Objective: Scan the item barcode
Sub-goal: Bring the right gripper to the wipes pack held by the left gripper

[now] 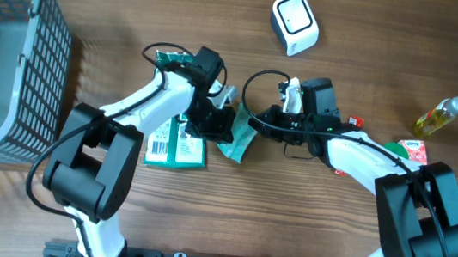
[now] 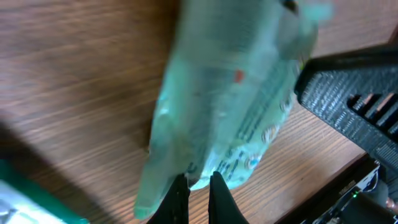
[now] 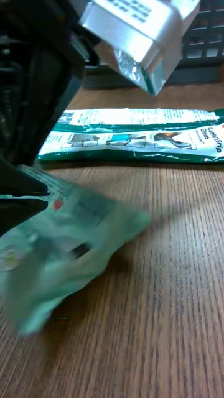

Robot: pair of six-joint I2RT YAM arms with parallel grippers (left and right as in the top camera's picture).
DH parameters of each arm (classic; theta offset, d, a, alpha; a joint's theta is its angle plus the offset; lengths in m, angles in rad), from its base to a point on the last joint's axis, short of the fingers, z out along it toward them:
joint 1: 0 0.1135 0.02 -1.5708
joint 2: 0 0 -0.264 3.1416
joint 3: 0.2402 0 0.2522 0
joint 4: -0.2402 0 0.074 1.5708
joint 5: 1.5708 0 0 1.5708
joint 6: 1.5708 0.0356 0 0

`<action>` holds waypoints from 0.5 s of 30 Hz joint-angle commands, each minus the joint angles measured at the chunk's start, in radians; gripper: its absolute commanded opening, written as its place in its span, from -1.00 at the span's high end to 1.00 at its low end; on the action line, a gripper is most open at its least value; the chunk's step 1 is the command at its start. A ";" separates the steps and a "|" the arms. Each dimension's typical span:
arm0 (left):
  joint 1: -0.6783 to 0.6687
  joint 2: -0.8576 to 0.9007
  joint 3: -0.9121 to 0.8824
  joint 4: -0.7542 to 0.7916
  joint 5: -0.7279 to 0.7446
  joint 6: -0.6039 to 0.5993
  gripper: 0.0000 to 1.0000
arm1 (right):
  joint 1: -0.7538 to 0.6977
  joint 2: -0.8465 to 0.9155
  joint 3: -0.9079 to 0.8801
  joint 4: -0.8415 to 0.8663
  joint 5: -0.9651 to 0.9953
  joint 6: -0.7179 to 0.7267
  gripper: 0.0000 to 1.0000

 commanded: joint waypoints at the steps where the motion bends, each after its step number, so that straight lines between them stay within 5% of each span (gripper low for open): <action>1: 0.011 0.009 0.005 0.005 0.012 0.021 0.92 | 0.013 0.024 -0.002 0.010 -0.016 0.001 0.91; 15: 0.009 0.009 -0.024 0.035 0.012 0.020 0.92 | 0.060 0.024 -0.002 -0.098 0.073 0.030 0.91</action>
